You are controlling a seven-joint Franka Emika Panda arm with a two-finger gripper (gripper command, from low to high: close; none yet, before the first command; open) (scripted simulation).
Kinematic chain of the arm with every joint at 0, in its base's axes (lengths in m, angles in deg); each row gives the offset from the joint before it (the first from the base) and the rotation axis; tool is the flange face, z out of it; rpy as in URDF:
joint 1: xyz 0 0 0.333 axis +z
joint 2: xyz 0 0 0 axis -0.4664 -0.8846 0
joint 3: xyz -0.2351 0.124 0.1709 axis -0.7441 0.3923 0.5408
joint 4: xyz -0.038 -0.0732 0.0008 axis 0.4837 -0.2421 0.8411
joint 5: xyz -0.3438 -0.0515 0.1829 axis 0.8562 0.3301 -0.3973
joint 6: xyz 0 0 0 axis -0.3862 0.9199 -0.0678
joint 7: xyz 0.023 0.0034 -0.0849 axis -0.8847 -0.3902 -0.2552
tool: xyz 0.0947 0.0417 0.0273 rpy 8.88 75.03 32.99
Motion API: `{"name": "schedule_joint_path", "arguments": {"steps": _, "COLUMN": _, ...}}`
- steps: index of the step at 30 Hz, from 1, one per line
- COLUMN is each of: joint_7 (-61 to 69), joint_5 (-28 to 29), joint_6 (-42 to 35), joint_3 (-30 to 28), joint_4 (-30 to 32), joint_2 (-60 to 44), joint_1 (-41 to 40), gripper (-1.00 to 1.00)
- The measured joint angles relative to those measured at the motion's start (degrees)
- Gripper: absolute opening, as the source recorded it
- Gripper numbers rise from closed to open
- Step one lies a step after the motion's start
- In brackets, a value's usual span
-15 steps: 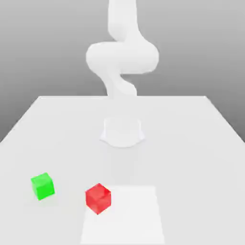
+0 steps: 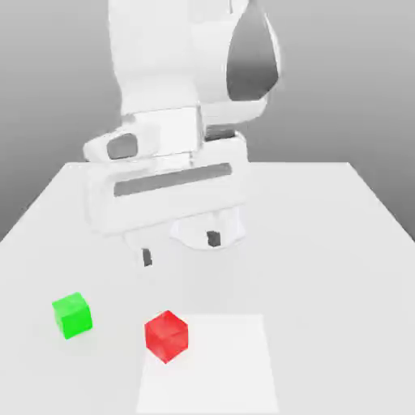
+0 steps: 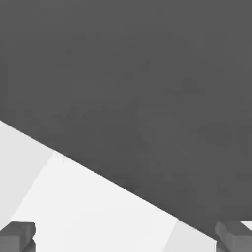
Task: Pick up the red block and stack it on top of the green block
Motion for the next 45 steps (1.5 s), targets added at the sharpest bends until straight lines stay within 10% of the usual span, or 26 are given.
{"name": "schedule_joint_path", "arguments": {"steps": 6, "joint_7": 8.2, "joint_5": 5.0, "joint_6": 7.1, "joint_3": -1.0, "joint_4": 5.5, "joint_2": -9.6, "joint_1": -2.8, "gripper": 0.0}}
{"name": "schedule_joint_path", "arguments": {"steps": 17, "joint_7": 18.4, "joint_5": -8.0, "joint_6": 17.3, "joint_3": 9.3, "joint_4": 3.8, "joint_2": -22.5, "joint_1": -9.1, "gripper": 0.0}}
{"name": "schedule_joint_path", "arguments": {"steps": 18, "joint_7": 18.9, "joint_5": -8.7, "joint_6": 17.9, "joint_3": 10.2, "joint_4": 3.7, "joint_2": -23.2, "joint_1": -9.8, "gripper": -1.0}}
{"name": "schedule_joint_path", "arguments": {"steps": 45, "joint_7": -4.0, "joint_5": 9.3, "joint_6": 2.7, "joint_3": -2.5, "joint_4": 5.2, "joint_2": -5.5, "joint_1": -12.7, "gripper": -1.0}}
